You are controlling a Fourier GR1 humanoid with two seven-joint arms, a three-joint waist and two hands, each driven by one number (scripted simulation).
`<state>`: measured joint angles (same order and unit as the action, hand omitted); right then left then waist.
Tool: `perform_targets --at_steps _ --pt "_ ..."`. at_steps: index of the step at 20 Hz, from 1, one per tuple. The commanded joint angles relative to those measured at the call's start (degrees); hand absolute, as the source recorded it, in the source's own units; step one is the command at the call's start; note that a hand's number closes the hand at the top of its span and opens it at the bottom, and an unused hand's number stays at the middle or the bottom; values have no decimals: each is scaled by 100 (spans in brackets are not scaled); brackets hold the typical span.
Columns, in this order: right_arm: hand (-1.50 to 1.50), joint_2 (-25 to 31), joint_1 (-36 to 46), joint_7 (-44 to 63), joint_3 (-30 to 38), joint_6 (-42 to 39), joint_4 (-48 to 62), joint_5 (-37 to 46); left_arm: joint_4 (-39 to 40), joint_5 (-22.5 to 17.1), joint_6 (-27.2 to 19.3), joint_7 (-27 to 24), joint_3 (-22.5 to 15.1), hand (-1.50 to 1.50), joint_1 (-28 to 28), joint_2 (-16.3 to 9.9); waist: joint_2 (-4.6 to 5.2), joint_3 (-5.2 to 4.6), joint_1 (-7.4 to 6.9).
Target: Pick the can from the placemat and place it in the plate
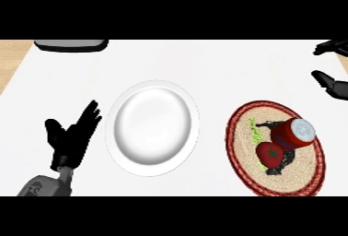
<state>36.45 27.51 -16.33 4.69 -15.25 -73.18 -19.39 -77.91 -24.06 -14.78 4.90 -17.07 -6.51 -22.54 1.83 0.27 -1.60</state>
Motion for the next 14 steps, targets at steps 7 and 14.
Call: perform_targets --at_steps 7,14 --pt "-150 764 447 -2690 256 -1999 2941 793 49 139 -102 268 -420 0 138 561 -91 -9 -64" --pt "-150 1881 458 -2620 -896 -2367 2156 2079 -228 147 -3 301 -443 0 362 413 -126 -11 -111"
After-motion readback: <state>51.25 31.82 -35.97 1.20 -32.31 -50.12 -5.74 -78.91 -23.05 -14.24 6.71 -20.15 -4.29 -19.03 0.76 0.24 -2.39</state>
